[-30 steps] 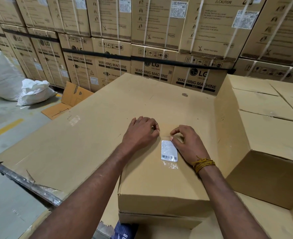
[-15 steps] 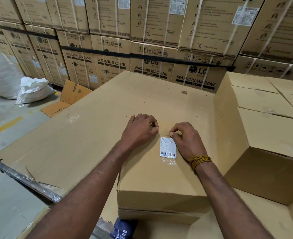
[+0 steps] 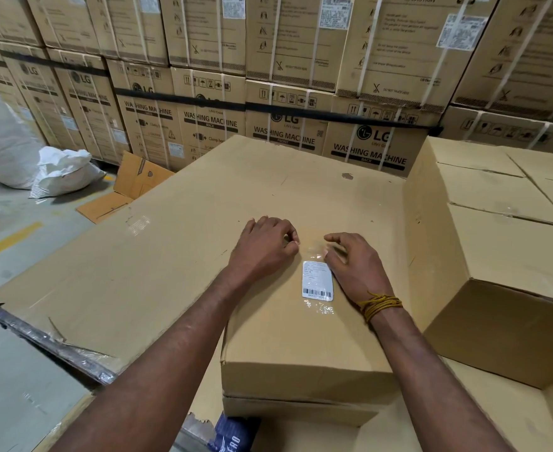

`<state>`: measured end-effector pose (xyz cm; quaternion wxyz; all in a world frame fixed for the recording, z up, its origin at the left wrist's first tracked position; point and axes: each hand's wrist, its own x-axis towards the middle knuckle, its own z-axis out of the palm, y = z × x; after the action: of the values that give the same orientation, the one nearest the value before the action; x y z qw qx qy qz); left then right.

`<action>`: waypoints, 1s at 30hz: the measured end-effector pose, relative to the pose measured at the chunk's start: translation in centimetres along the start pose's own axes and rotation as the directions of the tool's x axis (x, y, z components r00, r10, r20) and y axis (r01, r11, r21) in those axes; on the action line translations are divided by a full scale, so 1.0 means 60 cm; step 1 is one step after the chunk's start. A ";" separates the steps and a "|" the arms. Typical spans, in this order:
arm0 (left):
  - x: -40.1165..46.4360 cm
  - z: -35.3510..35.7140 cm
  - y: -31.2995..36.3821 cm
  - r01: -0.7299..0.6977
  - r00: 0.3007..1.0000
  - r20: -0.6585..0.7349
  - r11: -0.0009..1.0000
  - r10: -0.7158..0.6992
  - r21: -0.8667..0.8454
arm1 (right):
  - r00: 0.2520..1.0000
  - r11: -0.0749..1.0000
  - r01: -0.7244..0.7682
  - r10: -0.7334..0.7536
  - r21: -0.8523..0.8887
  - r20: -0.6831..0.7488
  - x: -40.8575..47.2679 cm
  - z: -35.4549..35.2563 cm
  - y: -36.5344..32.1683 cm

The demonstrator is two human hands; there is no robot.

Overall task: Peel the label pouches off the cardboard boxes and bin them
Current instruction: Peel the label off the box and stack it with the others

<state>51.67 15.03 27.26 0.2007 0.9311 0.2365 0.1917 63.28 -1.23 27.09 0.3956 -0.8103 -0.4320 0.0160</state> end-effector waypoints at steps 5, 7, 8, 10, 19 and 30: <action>0.001 0.002 -0.002 -0.007 1.000 -0.008 1.000 0.007 0.001 | 1.000 0.998 -0.018 0.019 -0.056 0.015 0.000 -0.004 0.002; 0.000 0.002 -0.002 -0.010 1.000 -0.013 1.000 0.010 0.001 | 1.000 0.999 -0.021 0.021 -0.033 0.009 -0.002 -0.005 -0.001; 0.000 0.002 -0.003 -0.013 1.000 -0.016 1.000 0.013 0.004 | 1.000 0.999 -0.022 0.022 -0.027 0.007 -0.002 -0.004 -0.002; 0.000 0.003 -0.003 -0.016 1.000 -0.021 1.000 0.017 0.012 | 1.000 0.999 -0.025 0.025 -0.022 0.000 -0.002 -0.004 -0.005; -0.001 0.001 -0.001 -0.013 1.000 -0.020 1.000 0.014 0.007 | 0.996 0.990 -0.039 0.050 0.134 -0.077 -0.007 -0.011 -0.017; -0.002 0.000 0.000 -0.019 1.000 -0.015 1.000 0.019 0.022 | 0.969 0.879 -0.194 0.102 0.435 0.227 -0.012 -0.030 -0.013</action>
<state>51.59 15.00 27.21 0.1868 0.9341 0.2312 0.1978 62.96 -2.66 28.61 0.5265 -0.7206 -0.3898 0.2269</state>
